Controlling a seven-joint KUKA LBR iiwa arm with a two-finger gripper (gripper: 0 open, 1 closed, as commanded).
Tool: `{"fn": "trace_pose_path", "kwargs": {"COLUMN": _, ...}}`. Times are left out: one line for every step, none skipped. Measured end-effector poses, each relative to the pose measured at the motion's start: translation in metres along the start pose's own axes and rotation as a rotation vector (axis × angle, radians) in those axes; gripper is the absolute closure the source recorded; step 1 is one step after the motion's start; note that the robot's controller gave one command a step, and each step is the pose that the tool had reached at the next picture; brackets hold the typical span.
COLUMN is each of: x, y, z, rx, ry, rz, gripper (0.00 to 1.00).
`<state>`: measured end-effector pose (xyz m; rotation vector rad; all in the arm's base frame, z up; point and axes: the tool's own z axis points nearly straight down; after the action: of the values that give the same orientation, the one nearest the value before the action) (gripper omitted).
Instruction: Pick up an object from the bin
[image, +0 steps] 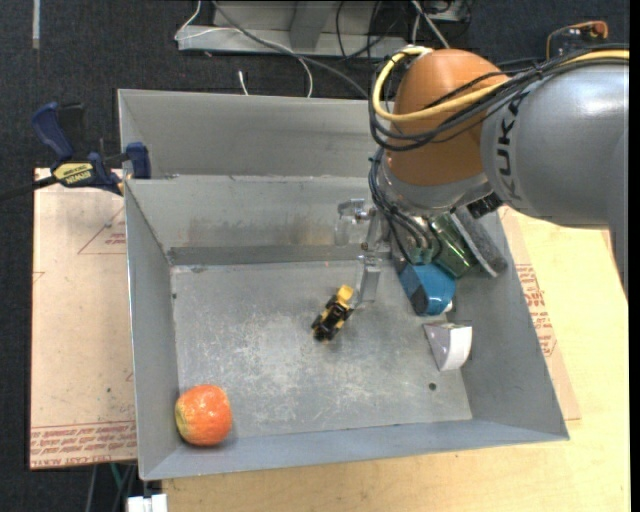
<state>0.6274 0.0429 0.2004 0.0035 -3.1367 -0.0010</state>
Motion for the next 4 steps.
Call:
{"fn": "trace_pose_path", "kwargs": {"x": -0.001, "y": 0.000, "z": -0.005, "rx": -0.001, "ry": -0.007, "rz": 0.002, "gripper": 0.00}}
{"fn": "trace_pose_path", "kwargs": {"x": -0.002, "y": -0.018, "z": 0.077, "rx": 0.000, "ry": -0.007, "rz": -0.269, "gripper": 0.00}}
{"fn": "trace_pose_path", "kwargs": {"x": 0.006, "y": -0.036, "z": 0.086, "rx": 0.001, "ry": -0.013, "rz": -0.505, "gripper": 0.00}}
{"fn": "trace_pose_path", "kwargs": {"x": 0.003, "y": -0.019, "z": 0.100, "rx": -0.001, "ry": -0.009, "rz": -0.782, "gripper": 0.00}}
